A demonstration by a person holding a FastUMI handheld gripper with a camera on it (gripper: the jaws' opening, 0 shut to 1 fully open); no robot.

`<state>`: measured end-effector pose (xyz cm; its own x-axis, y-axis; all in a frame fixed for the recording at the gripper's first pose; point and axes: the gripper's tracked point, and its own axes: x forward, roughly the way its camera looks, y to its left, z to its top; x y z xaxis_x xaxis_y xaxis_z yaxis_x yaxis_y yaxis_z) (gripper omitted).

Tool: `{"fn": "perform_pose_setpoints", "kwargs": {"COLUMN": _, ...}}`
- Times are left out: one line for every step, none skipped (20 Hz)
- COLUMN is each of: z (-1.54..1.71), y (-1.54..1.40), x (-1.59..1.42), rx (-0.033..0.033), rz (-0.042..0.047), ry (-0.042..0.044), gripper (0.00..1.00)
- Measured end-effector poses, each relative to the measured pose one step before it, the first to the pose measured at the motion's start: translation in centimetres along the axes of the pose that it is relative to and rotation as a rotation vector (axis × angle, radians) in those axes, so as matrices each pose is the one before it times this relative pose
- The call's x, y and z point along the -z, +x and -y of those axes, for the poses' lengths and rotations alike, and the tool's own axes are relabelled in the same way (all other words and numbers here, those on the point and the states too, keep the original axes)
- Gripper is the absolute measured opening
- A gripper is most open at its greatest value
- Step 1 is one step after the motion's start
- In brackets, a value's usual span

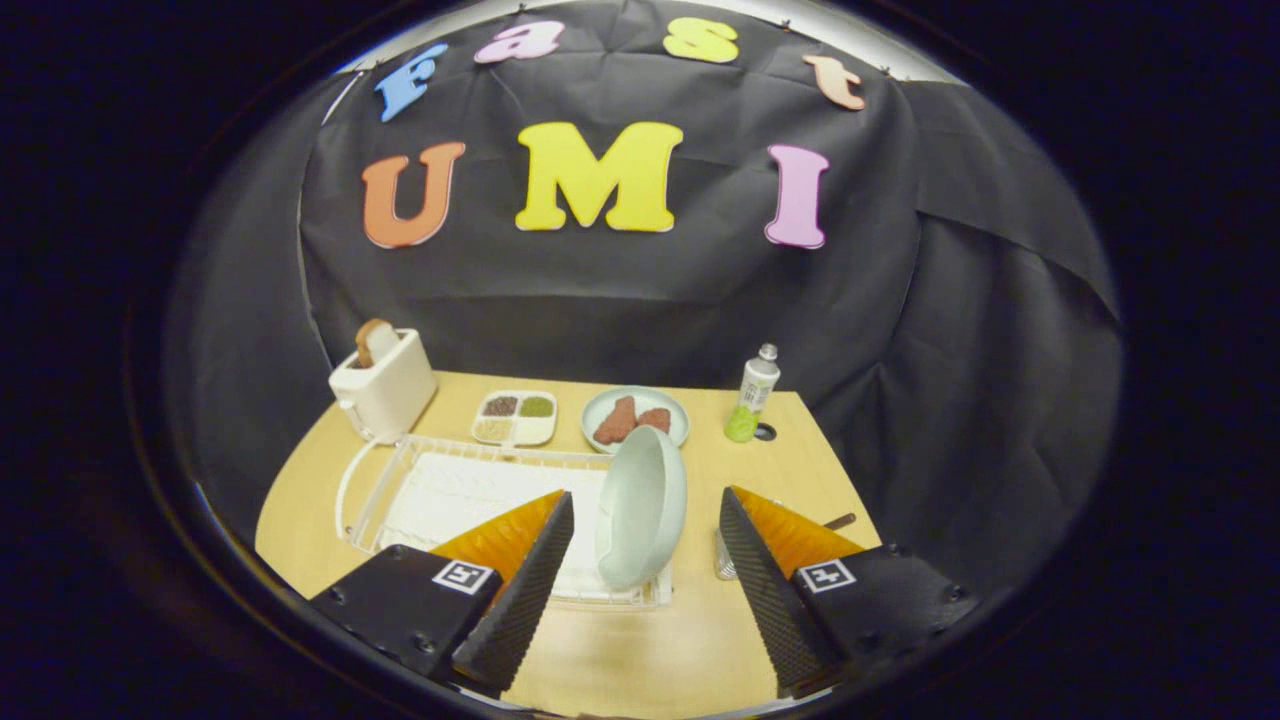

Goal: Take the plate from the dish rack, then take the spoon from the basket and place it into the plate.

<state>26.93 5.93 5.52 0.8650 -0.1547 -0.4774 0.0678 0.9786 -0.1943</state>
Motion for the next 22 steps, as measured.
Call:
{"fn": "perform_pose_setpoints", "kwargs": {"z": 0.300, "y": 1.079, "x": -0.409, "rx": 0.03014, "rz": -0.02161, "ry": -0.02039, "gripper": 0.95}}
{"fn": "perform_pose_setpoints", "kwargs": {"z": 0.394, "y": 1.018, "x": -0.817, "rx": 0.03128, "rz": 0.00792, "ry": -0.00342, "gripper": 0.95}}
{"fn": "perform_pose_setpoints", "kwargs": {"z": 0.453, "y": 1.086, "x": -0.458, "rx": 0.03467, "rz": -0.00391, "ry": -0.01441, "gripper": 0.95}}
{"fn": "perform_pose_setpoints", "kwargs": {"z": 0.279, "y": 1.099, "x": 0.092, "rx": 0.02291, "rz": -0.02990, "ry": -0.01371, "gripper": 0.94}}
{"fn": "perform_pose_setpoints", "kwargs": {"z": 0.077, "y": 1.024, "x": 0.573, "rx": 0.01492, "rz": -0.03965, "ry": -0.00441, "gripper": 0.94}}
{"fn": "perform_pose_setpoints", "kwargs": {"z": -0.049, "y": 0.991, "x": 0.737, "rx": 0.00464, "rz": -0.06146, "ry": -0.01024, "gripper": 0.94}}
{"fn": "perform_pose_setpoints", "kwargs": {"z": 0.111, "y": 0.617, "x": 0.469, "rx": 0.00258, "rz": -0.04133, "ry": -0.00157, "gripper": 0.94}}
{"fn": "perform_pose_setpoints", "kwargs": {"z": 0.148, "y": 0.795, "x": 0.151, "rx": 0.01337, "rz": -0.02960, "ry": -0.00483, "gripper": 0.94}}
{"fn": "perform_pose_setpoints", "kwargs": {"z": 0.157, "y": 0.421, "x": -0.051, "rx": 0.00881, "rz": -0.02075, "ry": -0.00694, "gripper": 0.93}}
{"fn": "perform_pose_setpoints", "kwargs": {"z": -0.101, "y": 0.301, "x": -0.022, "rx": 0.00406, "rz": -0.01544, "ry": -0.00681, "gripper": 0.90}}
{"fn": "perform_pose_setpoints", "kwargs": {"z": -0.245, "y": 0.387, "x": -0.089, "rx": 0.00276, "rz": -0.00852, "ry": -0.01377, "gripper": 0.86}}
{"fn": "perform_pose_setpoints", "kwargs": {"z": 0.150, "y": 0.524, "x": -0.064, "rx": 0.02671, "rz": -0.01190, "ry": 0.00635, "gripper": 0.84}}
{"fn": "perform_pose_setpoints", "kwargs": {"z": -0.045, "y": 0.416, "x": -0.045, "rx": 0.02515, "rz": -0.02281, "ry": 0.00407, "gripper": 0.72}}
{"fn": "perform_pose_setpoints", "kwargs": {"z": -0.458, "y": 0.407, "x": -0.046, "rx": 0.01074, "rz": -0.01567, "ry": -0.00016, "gripper": 0.60}}
{"fn": "perform_pose_setpoints", "kwargs": {"z": -0.383, "y": 0.060, "x": -0.262, "rx": 0.01611, "rz": -0.01231, "ry": -0.01081, "gripper": 0.49}}
{"fn": "perform_pose_setpoints", "kwargs": {"z": -0.061, "y": 0.121, "x": -0.420, "rx": 0.02463, "rz": 0.00677, "ry": -0.00646, "gripper": 0.44}}
{"fn": "perform_pose_setpoints", "kwargs": {"z": -0.722, "y": 0.193, "x": -0.756, "rx": 0.01533, "rz": 0.01105, "ry": -0.01918, "gripper": 0.40}}
{"fn": "perform_pose_setpoints", "kwargs": {"z": -0.282, "y": -0.119, "x": -0.291, "rx": 0.01822, "rz": 0.00270, "ry": -0.03045, "gripper": 0.37}}
{"fn": "perform_pose_setpoints", "kwargs": {"z": -0.017, "y": 0.149, "x": -0.034, "rx": 0.02740, "rz": -0.01189, "ry": -0.00939, "gripper": 0.30}}
{"fn": "perform_pose_setpoints", "kwargs": {"z": 0.107, "y": -0.184, "x": -0.067, "rx": 0.03469, "rz": -0.00872, "ry": -0.00338, "gripper": 0.24}}
{"fn": "perform_pose_setpoints", "kwargs": {"z": -0.232, "y": -0.217, "x": 0.080, "rx": 0.01495, "rz": -0.00101, "ry": 0.00161, "gripper": 0.18}}
{"fn": "perform_pose_setpoints", "kwargs": {"z": -0.165, "y": -0.338, "x": 0.020, "rx": 0.02076, "rz": -0.00174, "ry": -0.00695, "gripper": 0.17}}
